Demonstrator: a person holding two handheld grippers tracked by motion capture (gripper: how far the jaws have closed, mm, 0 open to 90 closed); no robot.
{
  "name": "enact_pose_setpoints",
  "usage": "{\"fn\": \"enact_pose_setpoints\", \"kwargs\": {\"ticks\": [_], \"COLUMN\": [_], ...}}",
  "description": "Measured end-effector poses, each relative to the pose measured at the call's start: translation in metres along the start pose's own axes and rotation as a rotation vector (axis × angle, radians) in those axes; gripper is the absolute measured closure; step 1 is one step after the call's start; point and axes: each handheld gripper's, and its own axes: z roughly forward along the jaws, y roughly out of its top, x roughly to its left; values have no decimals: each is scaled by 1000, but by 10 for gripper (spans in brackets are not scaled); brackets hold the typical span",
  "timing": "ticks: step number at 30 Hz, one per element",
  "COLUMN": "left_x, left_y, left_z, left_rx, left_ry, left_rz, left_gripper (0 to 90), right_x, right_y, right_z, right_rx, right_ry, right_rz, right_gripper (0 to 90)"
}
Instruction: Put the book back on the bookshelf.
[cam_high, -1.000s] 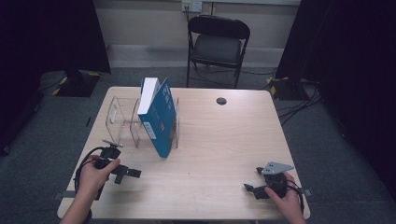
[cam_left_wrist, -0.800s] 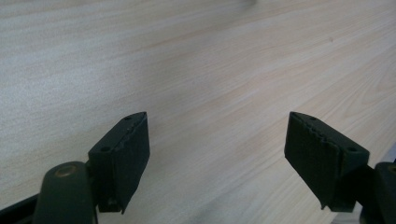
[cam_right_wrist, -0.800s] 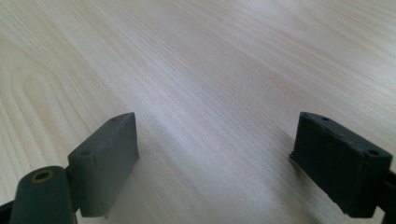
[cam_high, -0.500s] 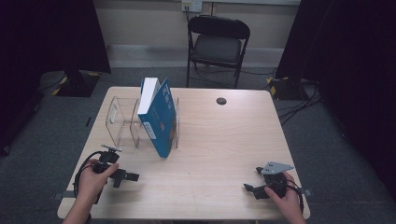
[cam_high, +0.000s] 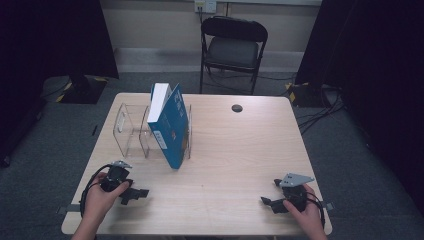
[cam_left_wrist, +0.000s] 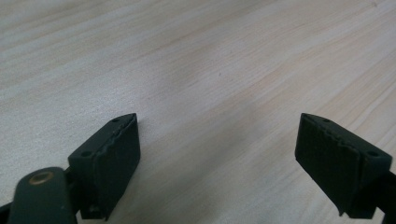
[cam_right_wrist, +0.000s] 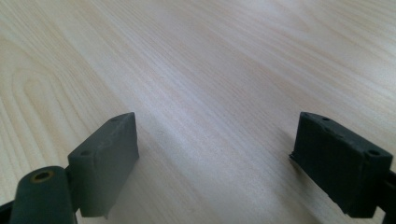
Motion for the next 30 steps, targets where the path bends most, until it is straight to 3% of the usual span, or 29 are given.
{"fn": "enact_pose_setpoints", "kwargs": {"ticks": [4, 5, 9, 19, 20, 24, 27, 30], "left_x": [-2, -2, -5, -9, -9, -8, -5, -4], "left_y": [-3, -4, -8, -17, -19, -22, -28, -29], "left_z": [2, 2, 8, 13, 14, 15, 16, 17], "left_rx": [-16, -11, -42, -88, -99, -133, -192, -204], "left_ry": [13, 21, 36, 87, 110, 115, 99, 95], "left_rz": [43, 83, 145, 222, 262, 265, 277, 277], "left_gripper": [112, 98, 1, 0, 0, 0, 0, 0], "right_x": [0, 0, 0, 0, 0, 0, 0, 0], "right_y": [0, 0, 0, 0, 0, 0, 1, 1], "right_z": [0, 0, 0, 0, 0, 0, 0, 0], "right_rx": [0, 0, 0, 0, 1, 1, 2, 2], "right_ry": [0, 0, 0, 0, 0, -3, -4, -4], "right_rz": [1, 0, 0, 0, -1, -5, -5, -3], "right_gripper": [131, 131, 131, 131, 131, 131, 131, 131]}}
